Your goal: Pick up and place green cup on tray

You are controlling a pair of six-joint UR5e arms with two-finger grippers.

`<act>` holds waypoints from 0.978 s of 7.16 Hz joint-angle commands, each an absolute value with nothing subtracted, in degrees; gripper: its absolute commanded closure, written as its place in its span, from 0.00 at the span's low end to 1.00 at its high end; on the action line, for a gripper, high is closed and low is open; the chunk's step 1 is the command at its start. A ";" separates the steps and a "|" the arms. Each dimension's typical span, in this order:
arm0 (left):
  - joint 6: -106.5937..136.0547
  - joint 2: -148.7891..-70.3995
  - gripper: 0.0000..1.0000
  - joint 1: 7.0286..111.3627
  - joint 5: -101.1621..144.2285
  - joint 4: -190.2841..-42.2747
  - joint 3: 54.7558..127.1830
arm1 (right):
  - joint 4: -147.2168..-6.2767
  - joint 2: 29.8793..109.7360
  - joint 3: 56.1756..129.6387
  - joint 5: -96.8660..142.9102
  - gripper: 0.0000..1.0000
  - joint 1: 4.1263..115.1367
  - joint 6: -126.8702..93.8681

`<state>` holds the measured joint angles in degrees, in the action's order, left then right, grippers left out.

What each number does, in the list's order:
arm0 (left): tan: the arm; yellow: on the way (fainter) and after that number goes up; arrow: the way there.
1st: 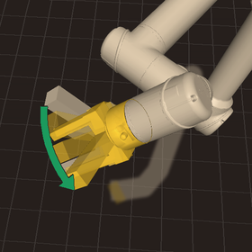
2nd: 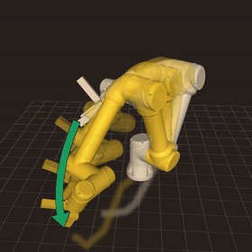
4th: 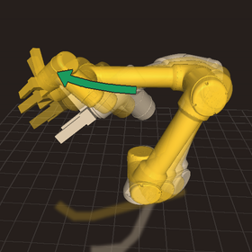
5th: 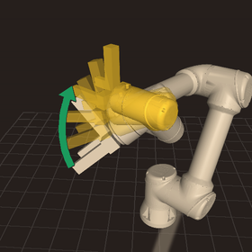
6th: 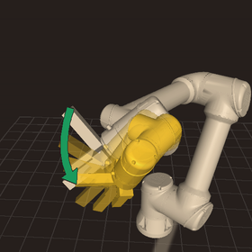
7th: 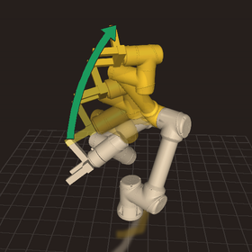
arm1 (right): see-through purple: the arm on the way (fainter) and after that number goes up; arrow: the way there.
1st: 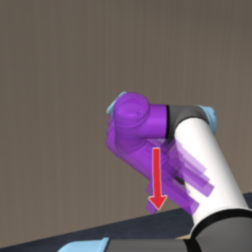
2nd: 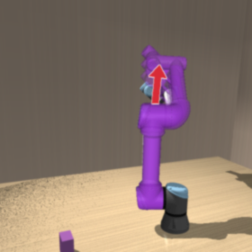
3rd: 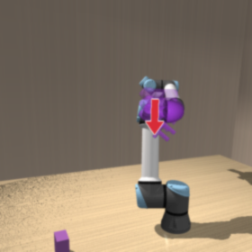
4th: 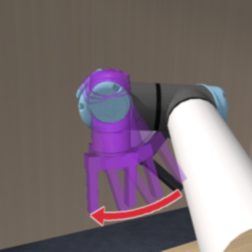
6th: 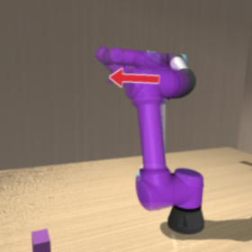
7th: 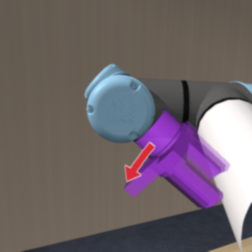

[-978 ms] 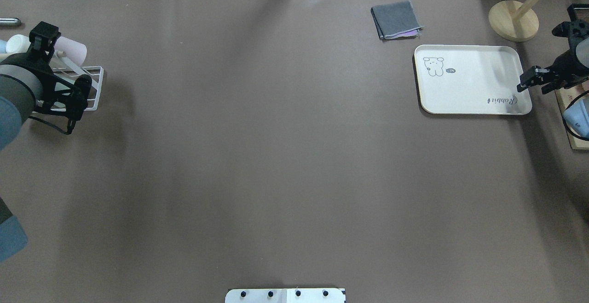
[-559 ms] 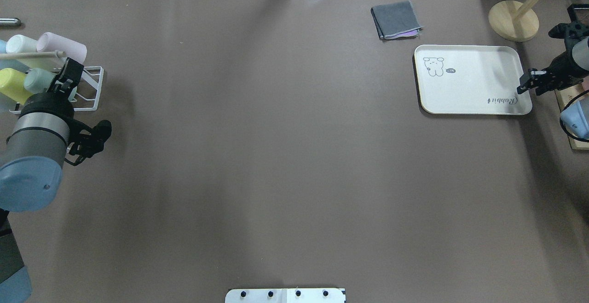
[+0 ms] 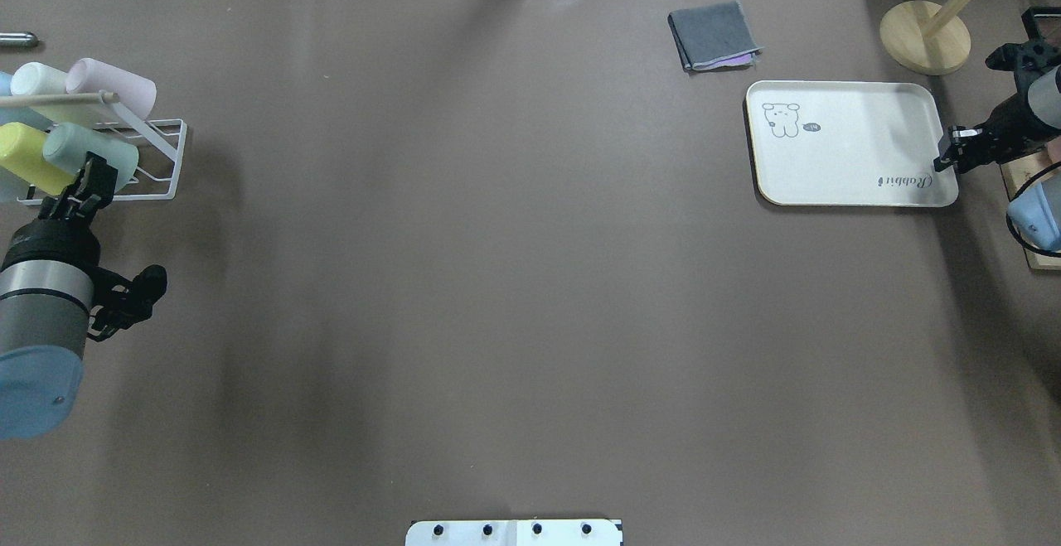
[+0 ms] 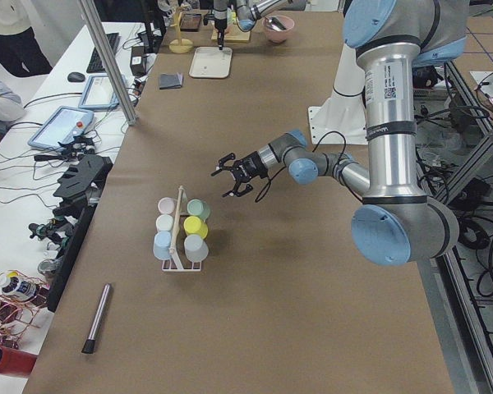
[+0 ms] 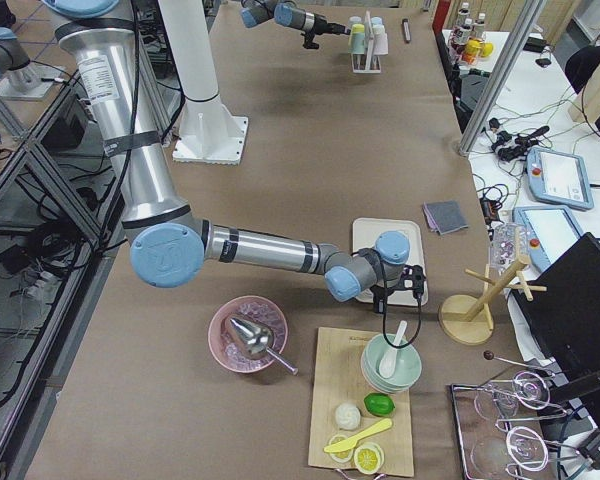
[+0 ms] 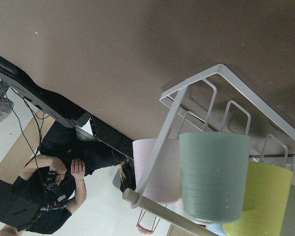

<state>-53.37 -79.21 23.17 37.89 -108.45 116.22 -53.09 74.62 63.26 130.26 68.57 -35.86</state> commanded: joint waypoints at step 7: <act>-49.21 -83.85 0.09 19.16 32.70 -114.40 102.51 | -52.65 74.88 63.19 130.78 1.00 68.82 -35.42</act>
